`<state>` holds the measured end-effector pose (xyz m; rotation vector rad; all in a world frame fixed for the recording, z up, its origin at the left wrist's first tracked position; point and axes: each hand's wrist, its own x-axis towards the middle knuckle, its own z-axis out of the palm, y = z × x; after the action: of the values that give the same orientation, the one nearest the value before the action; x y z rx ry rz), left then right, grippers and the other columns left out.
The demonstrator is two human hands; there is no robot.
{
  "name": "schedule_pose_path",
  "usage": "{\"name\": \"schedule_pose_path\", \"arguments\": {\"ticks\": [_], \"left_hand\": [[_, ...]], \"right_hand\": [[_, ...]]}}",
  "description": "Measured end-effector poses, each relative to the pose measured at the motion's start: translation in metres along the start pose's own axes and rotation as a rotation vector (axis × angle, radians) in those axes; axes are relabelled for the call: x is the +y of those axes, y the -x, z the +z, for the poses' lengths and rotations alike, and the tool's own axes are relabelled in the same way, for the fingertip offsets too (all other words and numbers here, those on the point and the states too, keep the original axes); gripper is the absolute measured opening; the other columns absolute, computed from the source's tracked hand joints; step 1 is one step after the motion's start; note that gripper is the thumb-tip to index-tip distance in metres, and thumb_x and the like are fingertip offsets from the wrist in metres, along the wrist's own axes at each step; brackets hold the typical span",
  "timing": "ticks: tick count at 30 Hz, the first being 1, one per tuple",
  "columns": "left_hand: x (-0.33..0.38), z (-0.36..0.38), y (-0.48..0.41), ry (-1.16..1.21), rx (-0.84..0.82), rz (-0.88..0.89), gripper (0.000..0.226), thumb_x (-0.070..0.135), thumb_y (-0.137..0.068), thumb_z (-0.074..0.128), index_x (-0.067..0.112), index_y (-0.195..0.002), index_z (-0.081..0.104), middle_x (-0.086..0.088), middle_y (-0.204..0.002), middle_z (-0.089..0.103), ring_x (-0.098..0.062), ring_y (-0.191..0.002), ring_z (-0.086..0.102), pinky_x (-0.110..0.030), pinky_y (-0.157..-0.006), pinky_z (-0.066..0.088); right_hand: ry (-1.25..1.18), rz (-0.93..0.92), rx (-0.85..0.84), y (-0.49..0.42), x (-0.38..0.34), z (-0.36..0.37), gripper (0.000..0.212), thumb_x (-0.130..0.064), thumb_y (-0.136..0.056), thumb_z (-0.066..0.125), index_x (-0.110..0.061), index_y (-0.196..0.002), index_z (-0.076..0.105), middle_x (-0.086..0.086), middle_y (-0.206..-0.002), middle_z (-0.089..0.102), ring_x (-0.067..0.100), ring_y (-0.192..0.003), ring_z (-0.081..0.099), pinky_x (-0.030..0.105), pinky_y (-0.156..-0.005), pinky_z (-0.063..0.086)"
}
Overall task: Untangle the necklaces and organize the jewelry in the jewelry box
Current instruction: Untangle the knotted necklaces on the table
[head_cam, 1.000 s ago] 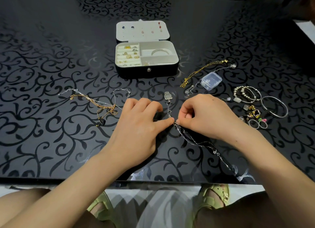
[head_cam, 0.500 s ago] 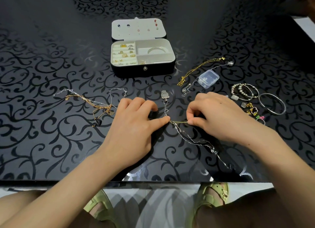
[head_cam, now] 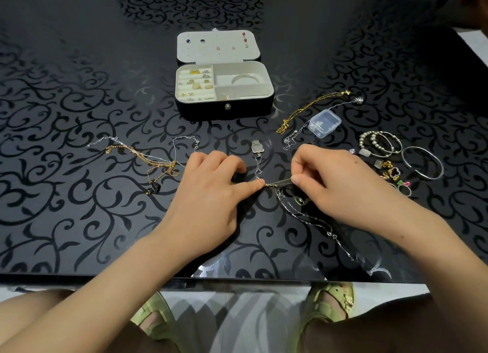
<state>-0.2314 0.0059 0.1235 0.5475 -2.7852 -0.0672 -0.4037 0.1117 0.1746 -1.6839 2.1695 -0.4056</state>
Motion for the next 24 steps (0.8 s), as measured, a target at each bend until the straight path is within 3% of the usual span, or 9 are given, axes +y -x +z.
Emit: {"name": "schedule_pose_path", "arguments": {"ticks": [5,12,16,19,24], "left_hand": [[0.000,-0.002,0.000,-0.002,0.000,0.001,0.052,0.014,-0.071,0.035,0.025,-0.106,0.072,-0.008,-0.094,0.062,-0.031,-0.085,0.053,-0.034,-0.074,0.025],[-0.001,-0.002,0.001,-0.010,0.002,0.014,0.051,0.013,-0.071,0.037,0.024,-0.107,0.072,-0.008,-0.095,0.062,-0.031,-0.086,0.053,-0.034,-0.074,0.024],[-0.002,0.000,0.002,-0.006,0.012,0.018,0.046,0.012,-0.071,0.045,0.024,-0.106,0.072,-0.007,-0.096,0.061,-0.031,-0.087,0.053,-0.035,-0.076,0.026],[-0.002,0.000,0.000,-0.003,0.017,0.016,0.045,0.012,-0.072,0.044,0.024,-0.107,0.072,-0.007,-0.097,0.061,-0.029,-0.088,0.051,-0.035,-0.077,0.026],[-0.001,0.001,-0.001,-0.003,0.020,0.025,0.044,0.011,-0.073,0.045,0.021,-0.106,0.072,-0.005,-0.101,0.063,-0.028,-0.090,0.051,-0.035,-0.079,0.026]], "right_hand": [[-0.004,-0.046,0.006,0.018,-0.012,-0.002,0.009,-0.031,-0.085,0.059,-0.029,-0.082,0.051,-0.013,-0.063,0.057,0.001,-0.064,0.049,0.020,-0.059,0.035],[0.086,-0.050,-0.107,0.030,-0.022,0.004,0.012,-0.038,-0.087,0.057,-0.035,-0.086,0.045,-0.014,-0.072,0.061,0.003,-0.071,0.052,0.025,-0.070,0.040],[0.041,0.070,0.037,0.027,-0.012,0.000,0.013,-0.034,-0.082,0.064,-0.033,-0.079,0.052,-0.013,-0.065,0.061,-0.001,-0.065,0.052,0.023,-0.063,0.038],[0.105,0.134,0.171,0.020,0.001,-0.004,0.010,-0.030,-0.081,0.066,-0.031,-0.078,0.057,-0.013,-0.062,0.058,0.007,-0.067,0.052,0.026,-0.061,0.036],[0.203,0.170,0.190,0.004,0.008,-0.001,0.003,-0.028,-0.086,0.060,-0.028,-0.084,0.061,-0.012,-0.069,0.057,0.011,-0.074,0.045,0.026,-0.066,0.030]]}}
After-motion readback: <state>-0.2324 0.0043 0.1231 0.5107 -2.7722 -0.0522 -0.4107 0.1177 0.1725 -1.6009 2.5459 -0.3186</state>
